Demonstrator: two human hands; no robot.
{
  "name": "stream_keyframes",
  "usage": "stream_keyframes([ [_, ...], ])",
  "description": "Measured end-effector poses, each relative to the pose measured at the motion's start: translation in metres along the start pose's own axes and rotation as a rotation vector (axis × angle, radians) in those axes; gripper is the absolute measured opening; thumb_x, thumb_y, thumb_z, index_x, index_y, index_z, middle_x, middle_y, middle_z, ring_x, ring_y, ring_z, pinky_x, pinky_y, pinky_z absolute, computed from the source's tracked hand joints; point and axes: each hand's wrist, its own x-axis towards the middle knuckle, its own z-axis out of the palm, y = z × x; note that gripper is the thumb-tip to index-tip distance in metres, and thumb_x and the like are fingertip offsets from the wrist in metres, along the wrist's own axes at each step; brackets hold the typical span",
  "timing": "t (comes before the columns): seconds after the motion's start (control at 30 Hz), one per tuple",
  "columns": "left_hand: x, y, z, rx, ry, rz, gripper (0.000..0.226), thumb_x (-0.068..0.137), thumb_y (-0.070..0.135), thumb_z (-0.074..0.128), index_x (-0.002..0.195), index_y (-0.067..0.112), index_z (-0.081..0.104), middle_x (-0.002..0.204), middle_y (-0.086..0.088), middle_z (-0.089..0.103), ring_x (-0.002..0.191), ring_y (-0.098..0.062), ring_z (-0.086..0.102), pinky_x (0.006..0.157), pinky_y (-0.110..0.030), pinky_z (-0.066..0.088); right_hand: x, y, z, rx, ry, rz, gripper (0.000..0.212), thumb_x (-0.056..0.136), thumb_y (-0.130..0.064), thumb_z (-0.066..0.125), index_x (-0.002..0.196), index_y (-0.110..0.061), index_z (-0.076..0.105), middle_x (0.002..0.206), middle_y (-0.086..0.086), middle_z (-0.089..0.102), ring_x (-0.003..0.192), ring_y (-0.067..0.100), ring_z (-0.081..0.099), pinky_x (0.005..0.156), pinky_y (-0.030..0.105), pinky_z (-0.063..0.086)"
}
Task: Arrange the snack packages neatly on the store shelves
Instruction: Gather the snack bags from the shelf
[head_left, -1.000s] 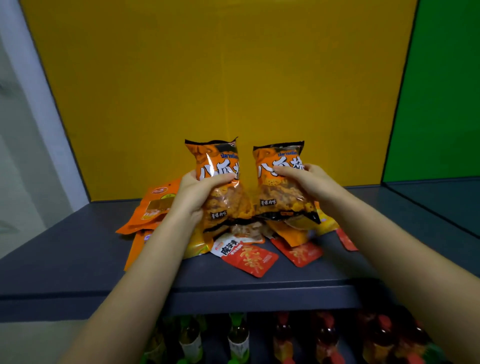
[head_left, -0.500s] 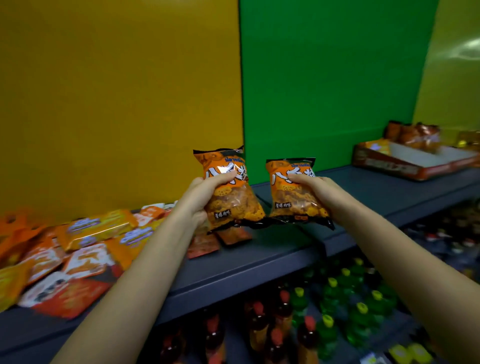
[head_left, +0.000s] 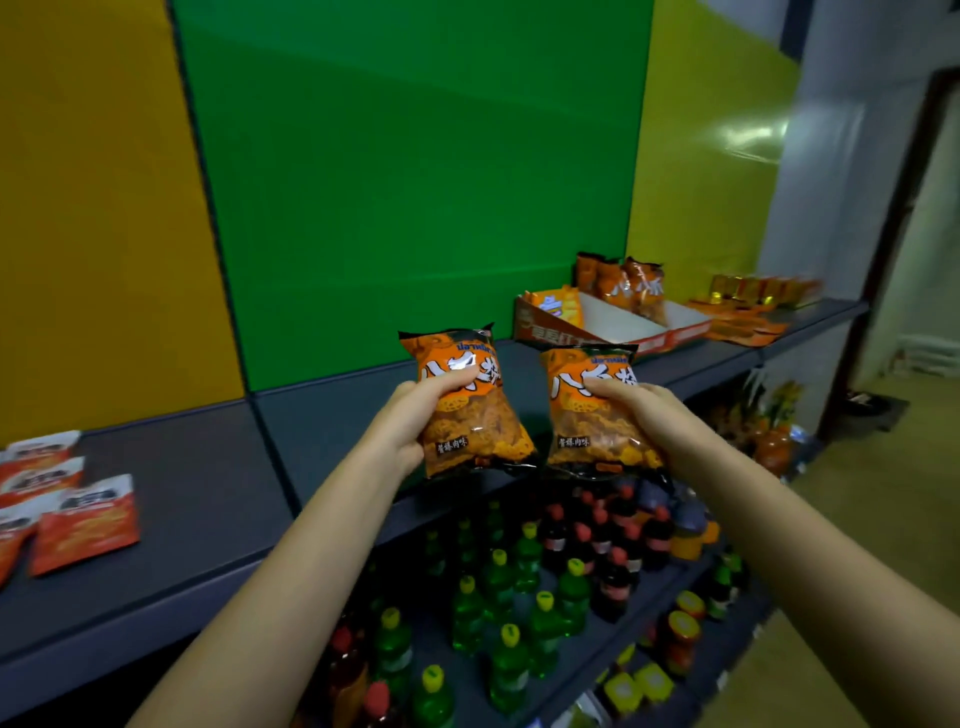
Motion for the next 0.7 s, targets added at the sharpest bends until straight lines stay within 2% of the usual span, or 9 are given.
stream_keyframes([
  [0.17,0.044,-0.007,0.062,0.004,-0.04,-0.01,0.044,0.075,0.027,0.074,0.114,0.011,0.063,0.099,-0.011,0.073,0.087,-0.026,0.071,0.072,-0.037,0.057,0.026,0.01,-0.062,0.033,0.069,0.003,0.042,0.079,-0.034,0.07,0.106,-0.002,0.066,0.087,0.009,0.073,0.055,0.015,0.069,0.05,0.021,0.053],
  [0.33,0.092,-0.015,0.118,0.027,-0.089,-0.016,0.046,0.075,0.027,0.074,0.116,0.012,0.062,0.099,-0.01,0.073,0.083,-0.023,0.071,0.066,-0.033,0.057,0.059,0.019,-0.119,0.034,0.125,0.009,0.046,0.079,-0.038,0.07,0.108,-0.003,0.065,0.09,0.009,0.073,0.054,0.014,0.069,0.047,0.019,0.051],
  [0.5,0.159,-0.014,0.175,0.067,-0.112,0.002,0.058,0.071,0.03,0.077,0.122,0.012,0.056,0.106,-0.009,0.071,0.088,-0.023,0.07,0.063,-0.031,0.057,0.112,0.016,-0.18,-0.008,0.183,-0.035,0.045,0.078,-0.038,0.07,0.109,-0.005,0.063,0.085,0.006,0.072,0.053,0.011,0.069,0.044,0.017,0.05],
  [0.63,0.217,0.0,0.219,0.06,-0.106,0.031,0.049,0.073,0.026,0.076,0.117,0.013,0.06,0.099,-0.009,0.072,0.083,-0.022,0.07,0.064,-0.03,0.055,0.169,0.002,-0.226,-0.029,0.168,-0.067,0.049,0.078,-0.038,0.07,0.115,-0.008,0.059,0.093,0.007,0.072,0.067,0.016,0.07,0.049,0.019,0.051],
  [0.7,0.245,0.005,0.238,0.056,-0.093,0.044,0.062,0.066,0.028,0.081,0.121,0.013,0.057,0.101,-0.01,0.072,0.085,-0.024,0.071,0.066,-0.032,0.057,0.201,-0.004,-0.246,-0.04,0.163,-0.081,0.06,0.075,-0.041,0.072,0.121,-0.008,0.055,0.101,0.009,0.071,0.075,0.02,0.07,0.056,0.023,0.053],
])
